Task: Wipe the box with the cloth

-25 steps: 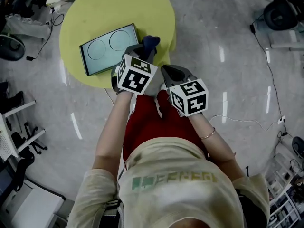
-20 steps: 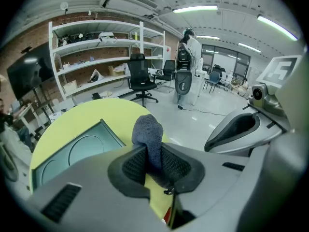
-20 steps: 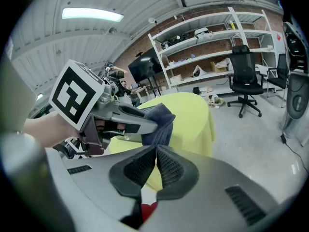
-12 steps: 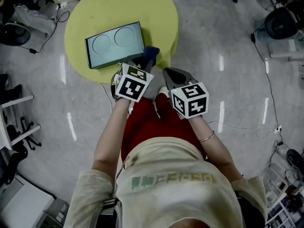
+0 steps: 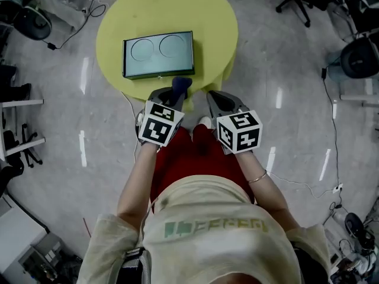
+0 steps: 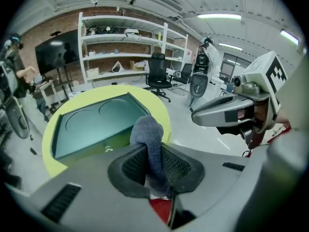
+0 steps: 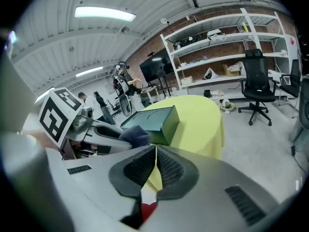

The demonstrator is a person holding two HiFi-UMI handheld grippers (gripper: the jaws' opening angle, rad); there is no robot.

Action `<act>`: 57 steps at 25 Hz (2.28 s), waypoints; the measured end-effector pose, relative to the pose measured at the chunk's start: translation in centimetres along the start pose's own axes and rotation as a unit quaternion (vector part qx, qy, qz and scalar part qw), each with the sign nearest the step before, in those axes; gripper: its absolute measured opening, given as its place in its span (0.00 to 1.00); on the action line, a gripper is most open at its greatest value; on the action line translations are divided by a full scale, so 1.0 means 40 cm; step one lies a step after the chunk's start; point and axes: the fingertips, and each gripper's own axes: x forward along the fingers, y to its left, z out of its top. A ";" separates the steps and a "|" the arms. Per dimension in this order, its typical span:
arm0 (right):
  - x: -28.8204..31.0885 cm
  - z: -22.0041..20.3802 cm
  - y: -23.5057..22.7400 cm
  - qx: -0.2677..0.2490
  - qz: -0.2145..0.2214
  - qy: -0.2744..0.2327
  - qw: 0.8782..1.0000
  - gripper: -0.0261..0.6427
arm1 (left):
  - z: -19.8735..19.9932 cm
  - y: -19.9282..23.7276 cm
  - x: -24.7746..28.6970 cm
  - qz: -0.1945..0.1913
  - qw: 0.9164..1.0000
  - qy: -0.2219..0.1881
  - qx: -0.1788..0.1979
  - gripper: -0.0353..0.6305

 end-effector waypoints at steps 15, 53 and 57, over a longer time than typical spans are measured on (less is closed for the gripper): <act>0.026 0.091 0.175 -0.042 0.036 -0.066 0.996 0.10 | -0.100 0.136 -0.214 0.072 0.986 -0.096 -0.120 0.15; -0.099 0.162 0.621 -0.118 0.026 -0.249 0.961 0.09 | -0.136 0.234 -0.683 0.074 0.934 -0.339 -0.085 0.15; -0.122 0.178 0.648 -0.124 0.020 -0.266 0.956 0.09 | -0.139 0.239 -0.729 0.083 0.930 -0.349 -0.077 0.15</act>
